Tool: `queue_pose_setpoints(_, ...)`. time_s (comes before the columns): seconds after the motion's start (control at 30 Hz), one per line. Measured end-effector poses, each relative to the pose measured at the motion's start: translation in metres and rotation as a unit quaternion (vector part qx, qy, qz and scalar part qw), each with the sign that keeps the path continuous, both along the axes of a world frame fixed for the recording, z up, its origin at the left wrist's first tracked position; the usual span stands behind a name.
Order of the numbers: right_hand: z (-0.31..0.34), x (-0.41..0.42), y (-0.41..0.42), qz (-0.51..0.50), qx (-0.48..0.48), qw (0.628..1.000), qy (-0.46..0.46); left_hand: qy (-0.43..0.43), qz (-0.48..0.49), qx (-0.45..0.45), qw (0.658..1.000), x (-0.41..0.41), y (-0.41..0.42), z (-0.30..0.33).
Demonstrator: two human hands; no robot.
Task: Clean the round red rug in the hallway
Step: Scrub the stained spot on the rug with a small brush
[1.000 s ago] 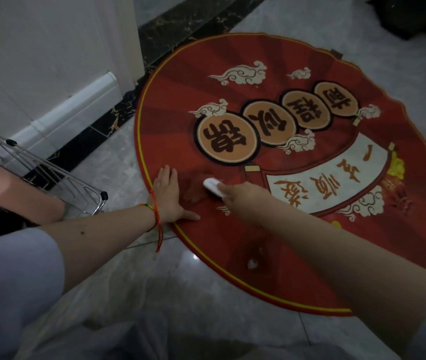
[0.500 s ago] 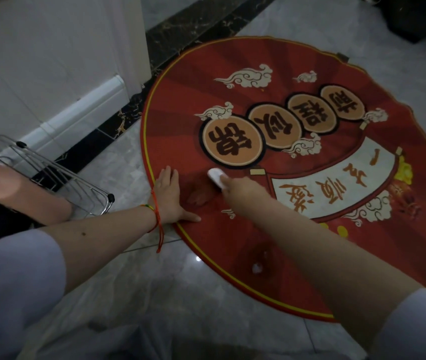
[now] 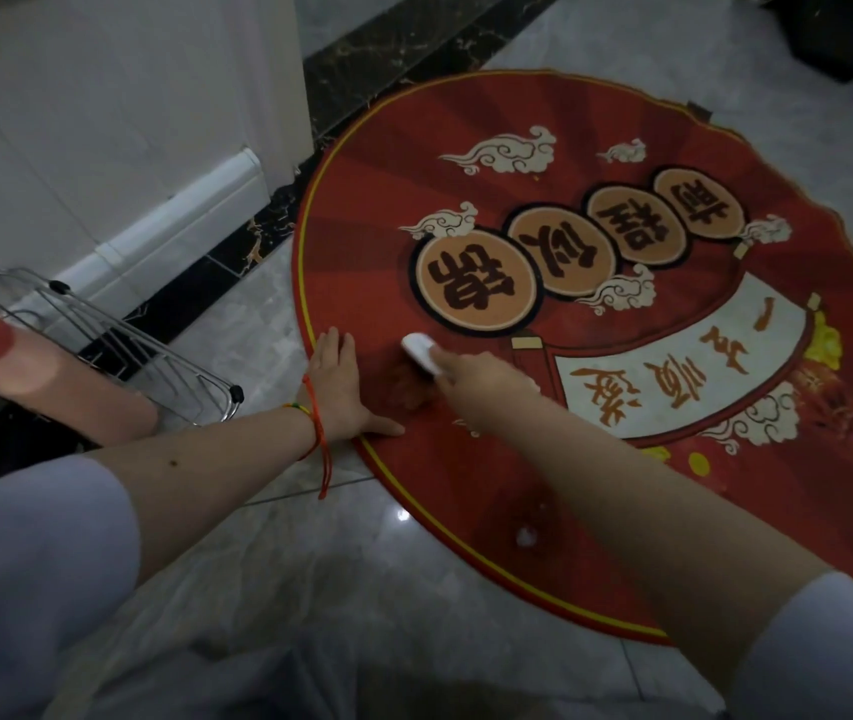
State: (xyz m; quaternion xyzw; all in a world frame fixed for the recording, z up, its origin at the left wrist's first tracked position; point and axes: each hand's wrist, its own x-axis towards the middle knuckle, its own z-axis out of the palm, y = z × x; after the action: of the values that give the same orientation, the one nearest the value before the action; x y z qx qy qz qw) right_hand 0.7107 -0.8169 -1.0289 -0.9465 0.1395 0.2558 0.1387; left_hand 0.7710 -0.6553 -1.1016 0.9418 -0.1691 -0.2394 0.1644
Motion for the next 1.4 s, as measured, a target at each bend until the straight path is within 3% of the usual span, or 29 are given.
queue_pose_setpoints(0.1,0.0,0.003,-0.01,-0.038,-0.032,0.999,0.0,-0.001,-0.004,-0.01,1.0,-0.003,0.004,-0.001)
queue_pose_setpoints(0.27,0.0,-0.013,0.022,0.035,0.025,0.999,-0.025,-0.011,-0.016,-0.029,0.999,-0.004,0.008,-0.003)
queue_pose_setpoints(0.4,0.001,-0.002,-0.013,-0.052,-0.021,0.998,-0.001,-0.013,-0.014,-0.024,1.0,-0.006,0.007,-0.006)
queue_pose_setpoints(0.57,-0.005,-0.021,0.033,0.029,0.049,0.998,-0.03,-0.035,-0.017,-0.036,0.999,-0.009,0.007,-0.008)
queue_pose_setpoints(0.73,0.0,-0.004,-0.009,-0.06,-0.007,0.998,-0.01,-0.047,-0.028,-0.012,0.998,-0.011,0.007,-0.012)
queue_pose_setpoints(0.9,-0.004,-0.018,0.021,0.013,0.044,0.998,-0.044,-0.07,-0.044,0.001,0.997,-0.012,0.005,-0.016)
queue_pose_setpoints(1.07,0.004,-0.012,-0.006,-0.048,0.013,0.999,-0.014,-0.088,-0.048,0.013,0.995,-0.015,0.009,-0.021)
queue_pose_setpoints(1.23,0.0,-0.026,0.027,0.045,0.054,0.997,-0.042,-0.097,-0.052,0.003,0.994,-0.014,0.009,-0.022)
queue_pose_setpoints(1.4,0.001,-0.011,-0.009,-0.055,-0.007,0.998,-0.024,-0.095,-0.041,0.009,0.995,-0.014,0.009,-0.022)
